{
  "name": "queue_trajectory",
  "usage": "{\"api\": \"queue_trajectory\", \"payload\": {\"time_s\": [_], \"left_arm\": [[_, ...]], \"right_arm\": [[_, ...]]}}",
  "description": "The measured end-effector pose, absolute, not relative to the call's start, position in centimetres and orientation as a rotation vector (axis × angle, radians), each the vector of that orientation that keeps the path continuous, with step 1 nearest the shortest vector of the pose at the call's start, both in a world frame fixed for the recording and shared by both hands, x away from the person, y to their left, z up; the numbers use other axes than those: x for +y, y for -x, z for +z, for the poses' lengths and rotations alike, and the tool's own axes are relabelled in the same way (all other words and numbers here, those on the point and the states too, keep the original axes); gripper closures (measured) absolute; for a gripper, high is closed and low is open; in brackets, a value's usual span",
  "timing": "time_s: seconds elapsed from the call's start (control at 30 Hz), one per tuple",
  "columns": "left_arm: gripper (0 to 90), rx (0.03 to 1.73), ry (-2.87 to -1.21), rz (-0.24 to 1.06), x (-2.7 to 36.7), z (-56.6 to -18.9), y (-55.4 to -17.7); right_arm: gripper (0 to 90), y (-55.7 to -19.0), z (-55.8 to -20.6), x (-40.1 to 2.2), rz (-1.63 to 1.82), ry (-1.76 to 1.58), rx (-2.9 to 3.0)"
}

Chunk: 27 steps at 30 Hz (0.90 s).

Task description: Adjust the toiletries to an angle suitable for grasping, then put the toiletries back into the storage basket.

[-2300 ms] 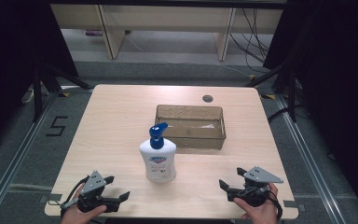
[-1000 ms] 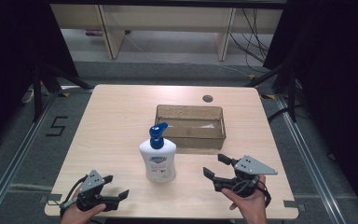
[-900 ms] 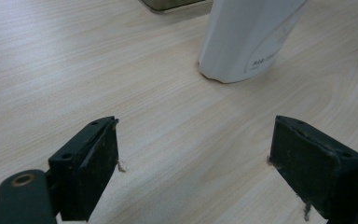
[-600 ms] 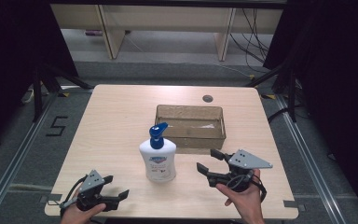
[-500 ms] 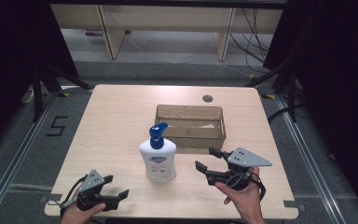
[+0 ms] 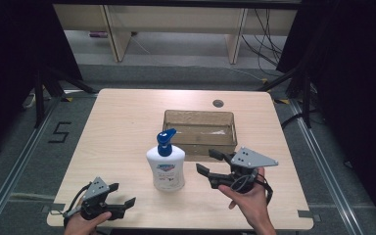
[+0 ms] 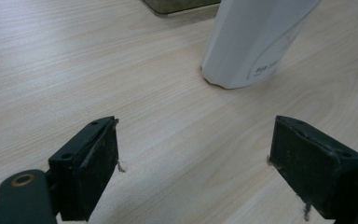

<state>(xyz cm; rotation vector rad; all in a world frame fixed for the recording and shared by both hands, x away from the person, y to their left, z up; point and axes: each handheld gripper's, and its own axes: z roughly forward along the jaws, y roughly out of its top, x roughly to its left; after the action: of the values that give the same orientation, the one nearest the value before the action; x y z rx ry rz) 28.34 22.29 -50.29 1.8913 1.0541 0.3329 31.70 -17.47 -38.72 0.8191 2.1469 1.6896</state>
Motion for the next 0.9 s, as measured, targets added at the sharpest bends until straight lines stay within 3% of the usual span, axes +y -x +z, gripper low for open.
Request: {"api": "queue_trajectory", "payload": {"time_s": [0.9], "left_arm": [[14.7, 1.045, -1.897, 0.346, 22.3, -50.2, -28.3]], "right_arm": [[37.4, -32.6, -36.9, -13.7, 1.762, -0.709, 2.22]]}}
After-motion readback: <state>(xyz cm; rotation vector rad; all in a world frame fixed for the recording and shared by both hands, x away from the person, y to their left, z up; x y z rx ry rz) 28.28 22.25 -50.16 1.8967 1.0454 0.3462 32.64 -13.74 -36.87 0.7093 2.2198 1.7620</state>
